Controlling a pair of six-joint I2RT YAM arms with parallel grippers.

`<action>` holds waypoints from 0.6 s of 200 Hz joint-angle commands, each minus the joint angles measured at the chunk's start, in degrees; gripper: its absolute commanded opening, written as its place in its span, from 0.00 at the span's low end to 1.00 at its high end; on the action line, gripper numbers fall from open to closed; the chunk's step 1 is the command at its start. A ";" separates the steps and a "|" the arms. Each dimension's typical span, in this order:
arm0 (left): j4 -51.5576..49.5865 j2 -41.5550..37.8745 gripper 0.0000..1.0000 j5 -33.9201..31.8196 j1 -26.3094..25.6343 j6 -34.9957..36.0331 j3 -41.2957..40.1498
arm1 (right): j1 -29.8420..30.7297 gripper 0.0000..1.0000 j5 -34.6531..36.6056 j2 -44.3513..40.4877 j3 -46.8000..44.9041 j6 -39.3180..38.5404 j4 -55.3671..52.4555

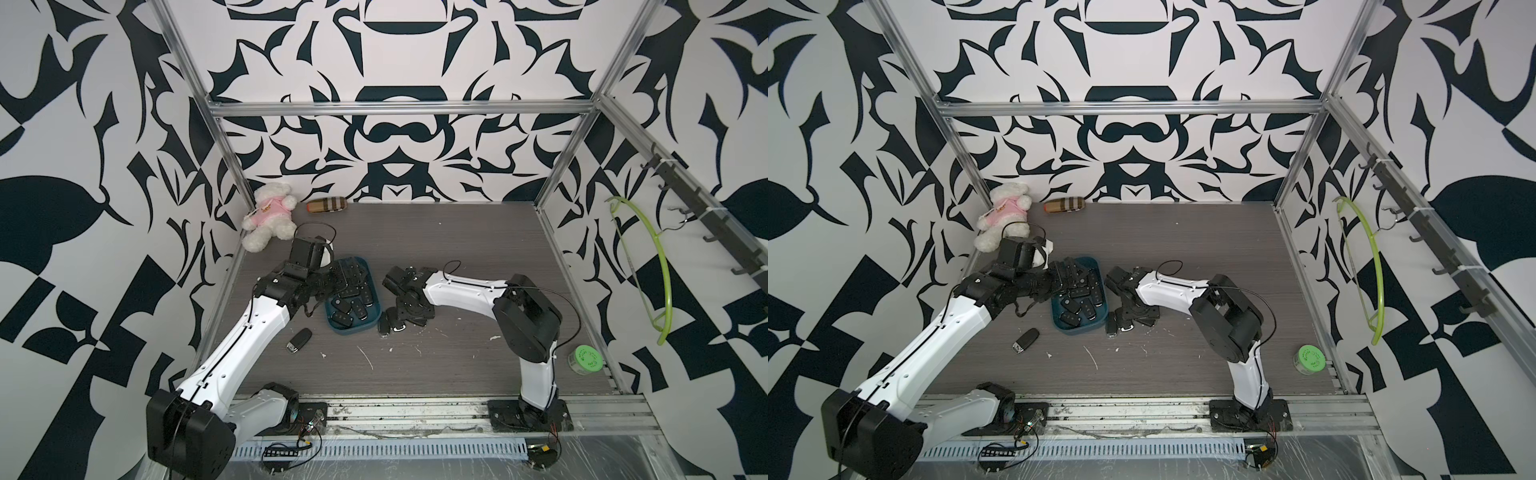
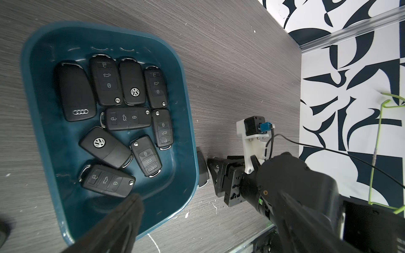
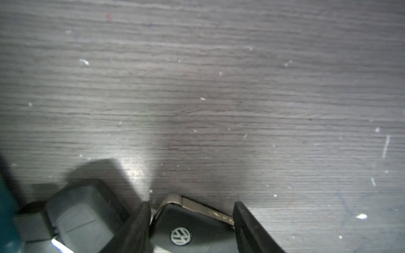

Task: Place the car key into the storage box
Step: Pick up the car key from the center of the board.

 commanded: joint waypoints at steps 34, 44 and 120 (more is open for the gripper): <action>-0.30 -0.36 0.99 0.78 -0.11 0.89 -0.06 | 0.43 0.73 2.31 -5.12 -0.59 -4.42 -1.48; -0.49 -0.15 0.99 1.50 -0.11 1.22 -0.06 | 0.36 0.74 2.05 -6.04 -1.09 -5.86 -1.09; 1.30 1.19 0.99 16.66 -1.92 4.24 -1.43 | 0.39 0.77 -5.32 -8.45 -5.16 -20.88 0.79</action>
